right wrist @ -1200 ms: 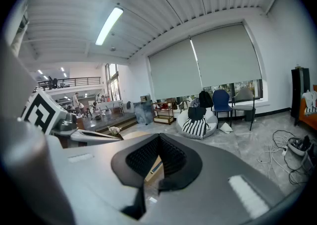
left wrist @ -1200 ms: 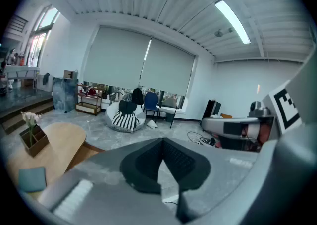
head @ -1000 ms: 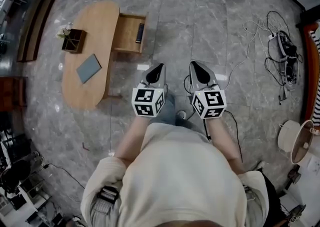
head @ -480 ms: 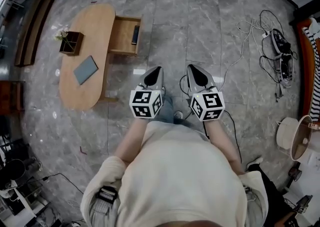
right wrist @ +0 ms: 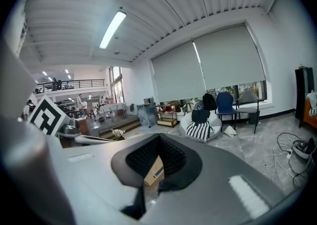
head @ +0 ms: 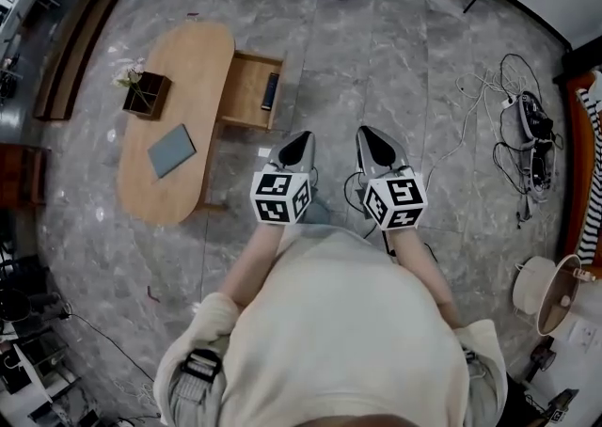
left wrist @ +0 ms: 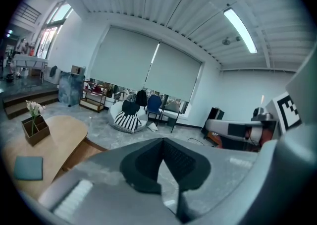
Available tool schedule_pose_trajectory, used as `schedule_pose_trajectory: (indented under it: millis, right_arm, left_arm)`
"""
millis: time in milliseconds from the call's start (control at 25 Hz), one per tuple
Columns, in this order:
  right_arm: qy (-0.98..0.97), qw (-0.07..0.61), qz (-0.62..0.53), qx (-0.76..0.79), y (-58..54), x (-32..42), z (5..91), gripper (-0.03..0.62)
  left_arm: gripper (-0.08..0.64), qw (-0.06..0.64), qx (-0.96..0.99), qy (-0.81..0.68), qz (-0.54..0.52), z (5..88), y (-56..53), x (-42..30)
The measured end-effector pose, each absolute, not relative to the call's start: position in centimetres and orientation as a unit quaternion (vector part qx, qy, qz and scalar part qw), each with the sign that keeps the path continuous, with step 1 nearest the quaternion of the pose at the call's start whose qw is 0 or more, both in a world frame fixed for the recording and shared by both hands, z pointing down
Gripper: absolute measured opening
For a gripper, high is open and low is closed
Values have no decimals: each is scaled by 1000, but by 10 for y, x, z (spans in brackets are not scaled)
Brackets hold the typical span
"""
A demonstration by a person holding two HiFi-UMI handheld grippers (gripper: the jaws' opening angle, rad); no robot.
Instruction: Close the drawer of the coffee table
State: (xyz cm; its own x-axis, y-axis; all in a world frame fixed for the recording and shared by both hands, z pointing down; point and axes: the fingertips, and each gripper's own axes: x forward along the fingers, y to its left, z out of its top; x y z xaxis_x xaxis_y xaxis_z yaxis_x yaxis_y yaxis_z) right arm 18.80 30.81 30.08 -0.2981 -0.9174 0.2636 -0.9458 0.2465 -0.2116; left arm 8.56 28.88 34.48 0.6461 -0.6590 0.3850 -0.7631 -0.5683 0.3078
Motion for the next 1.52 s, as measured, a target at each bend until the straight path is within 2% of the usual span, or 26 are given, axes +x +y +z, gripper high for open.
schedule_pose_trajectory:
  millis: [600,1040,1520]
  right_arm:
    - [-814,42,160,556,160,133,293,0]
    - [-841,53,169,512,106,103,303,0]
    - [-911,83,138,380,1,110,299,0]
  left_arm:
    - [2,231,869,-425,109,346,157,37]
    - [2,239,846,-466,104,353,110,11]
    - [2,253,759,-597,58,362,28,5]
